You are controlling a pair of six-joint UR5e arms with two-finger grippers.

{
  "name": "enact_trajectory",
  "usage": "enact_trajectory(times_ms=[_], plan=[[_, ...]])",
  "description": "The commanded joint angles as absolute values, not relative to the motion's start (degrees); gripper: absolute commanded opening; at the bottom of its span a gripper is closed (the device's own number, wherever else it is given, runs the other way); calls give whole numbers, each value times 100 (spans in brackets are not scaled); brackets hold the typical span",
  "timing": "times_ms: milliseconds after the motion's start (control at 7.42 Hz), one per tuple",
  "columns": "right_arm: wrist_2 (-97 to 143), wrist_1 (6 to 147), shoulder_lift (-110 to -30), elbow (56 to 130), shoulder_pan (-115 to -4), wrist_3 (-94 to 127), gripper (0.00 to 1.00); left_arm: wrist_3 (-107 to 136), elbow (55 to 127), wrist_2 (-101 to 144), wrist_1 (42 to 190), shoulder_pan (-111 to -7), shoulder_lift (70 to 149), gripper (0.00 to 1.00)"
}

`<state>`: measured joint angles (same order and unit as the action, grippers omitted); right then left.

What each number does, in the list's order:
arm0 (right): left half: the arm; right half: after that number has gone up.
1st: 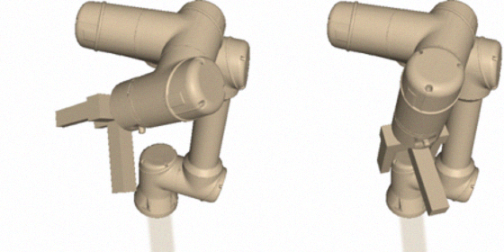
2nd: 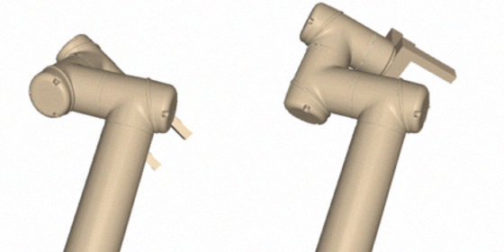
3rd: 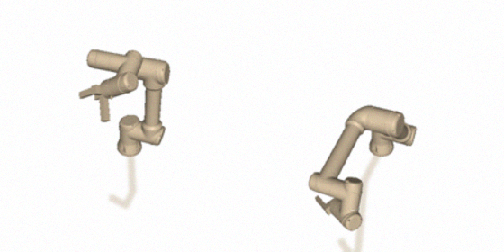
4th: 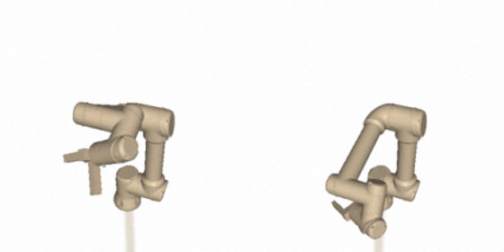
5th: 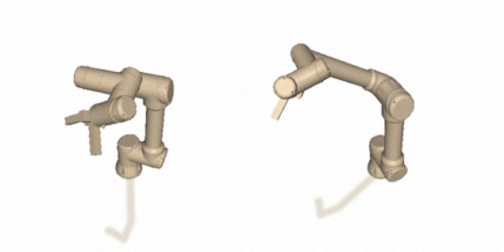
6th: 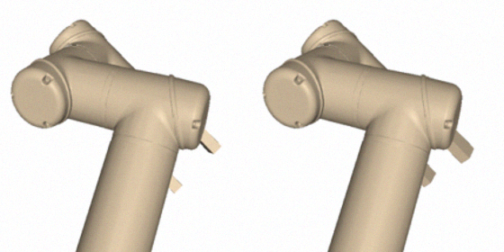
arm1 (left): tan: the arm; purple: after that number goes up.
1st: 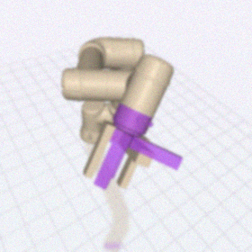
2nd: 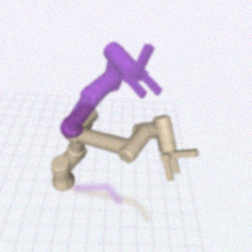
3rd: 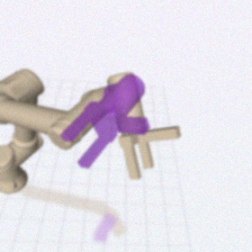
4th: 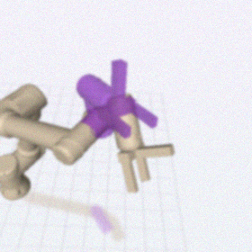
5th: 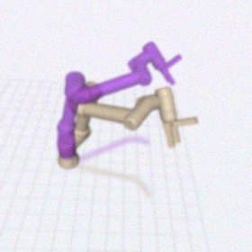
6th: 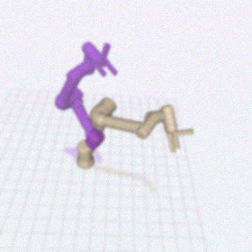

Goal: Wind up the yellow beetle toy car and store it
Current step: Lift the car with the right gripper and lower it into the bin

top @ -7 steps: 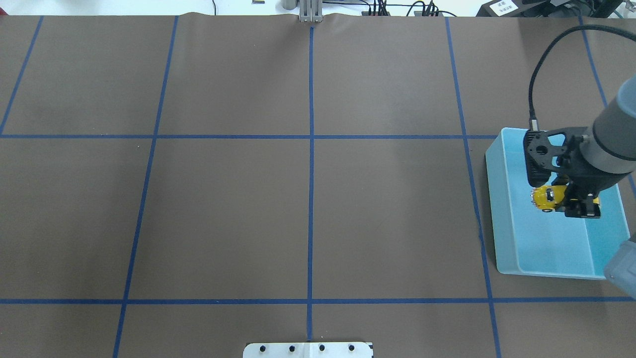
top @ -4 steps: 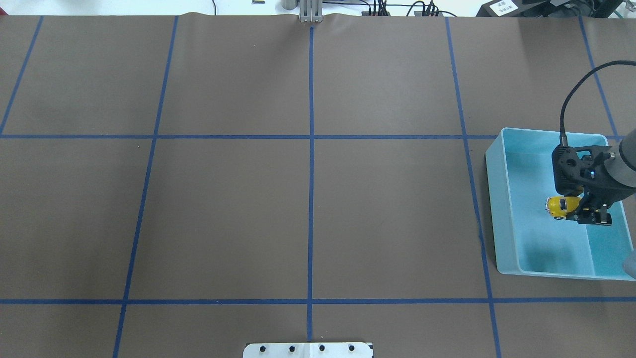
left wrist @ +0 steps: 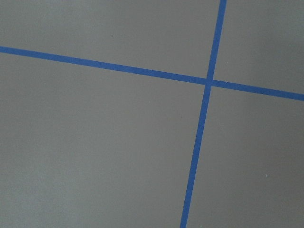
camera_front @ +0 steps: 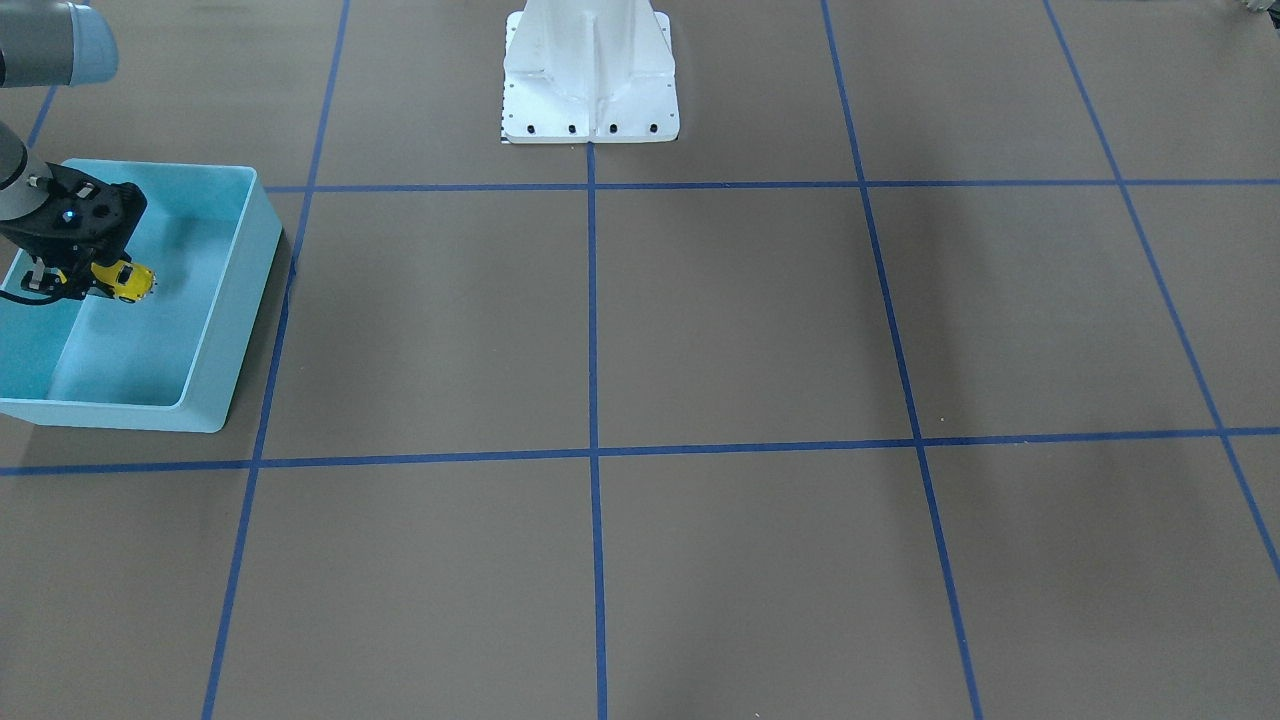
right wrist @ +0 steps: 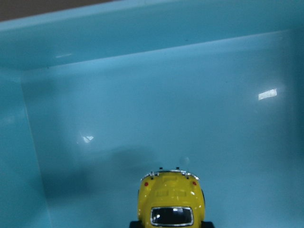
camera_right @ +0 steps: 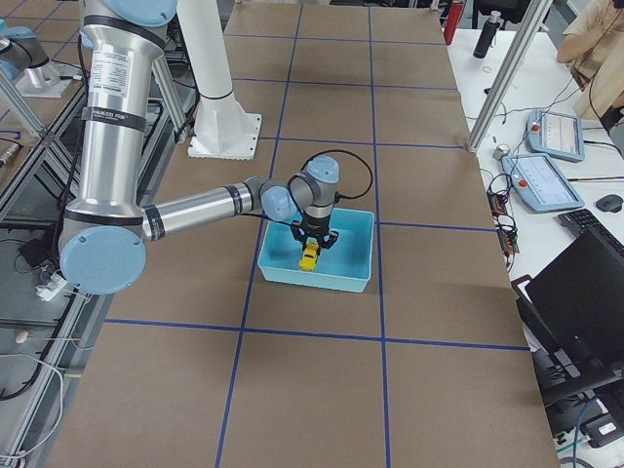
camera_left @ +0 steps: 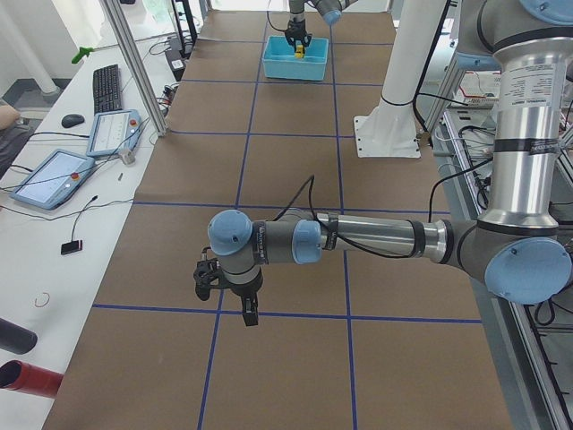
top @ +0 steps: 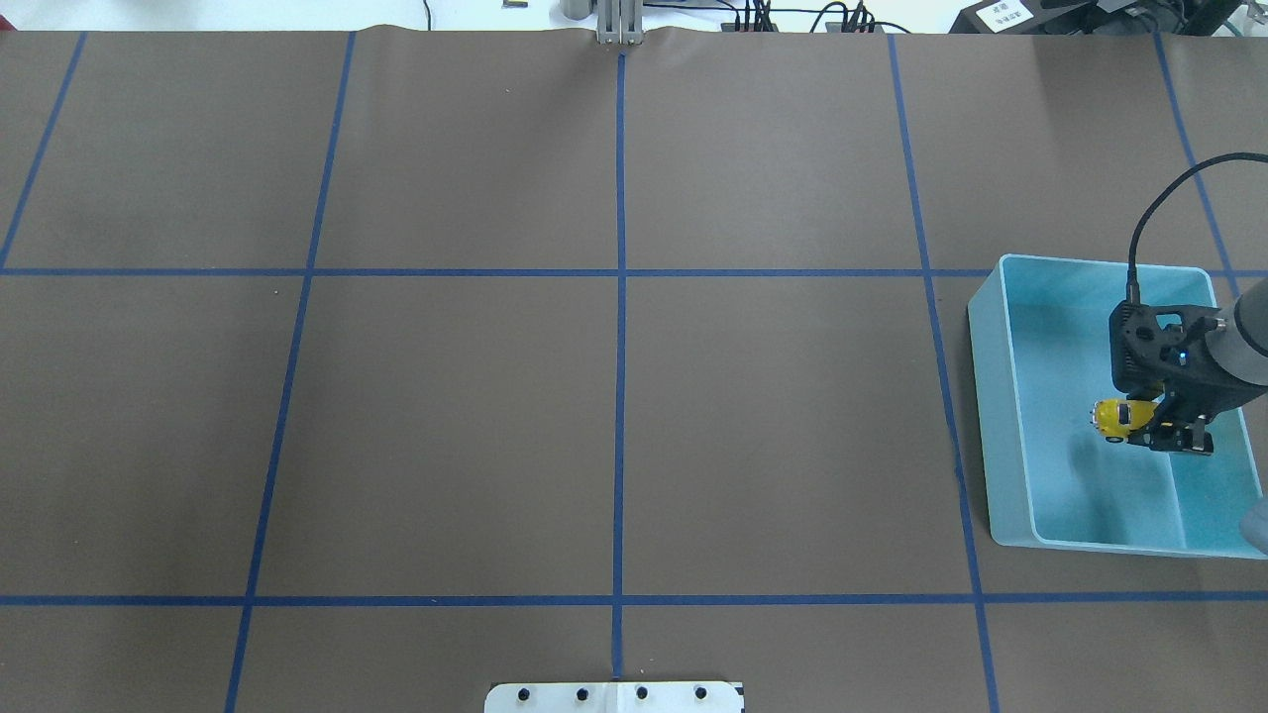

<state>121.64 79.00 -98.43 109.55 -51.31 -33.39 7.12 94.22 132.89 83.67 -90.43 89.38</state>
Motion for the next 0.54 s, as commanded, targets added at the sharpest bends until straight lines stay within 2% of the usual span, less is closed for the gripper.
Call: enact_trajectory(times_ms=[0, 135, 269, 404], plan=[[12164, 7796, -9748, 10759, -5115, -3322, 0, 712, 9422, 13289, 8367, -9044, 8947, 100], [12199, 7796, -9608, 10671, -5107, -3305, 0, 712, 9422, 13289, 8367, -9044, 8939, 100], [12243, 7796, -9598, 10661, -5106, -3261, 28, 712, 9422, 13289, 8367, -9035, 8947, 100], [12243, 7796, -9598, 10609, -5089, -3165, 76, 712, 9413, 13289, 8367, -9044, 8939, 100]])
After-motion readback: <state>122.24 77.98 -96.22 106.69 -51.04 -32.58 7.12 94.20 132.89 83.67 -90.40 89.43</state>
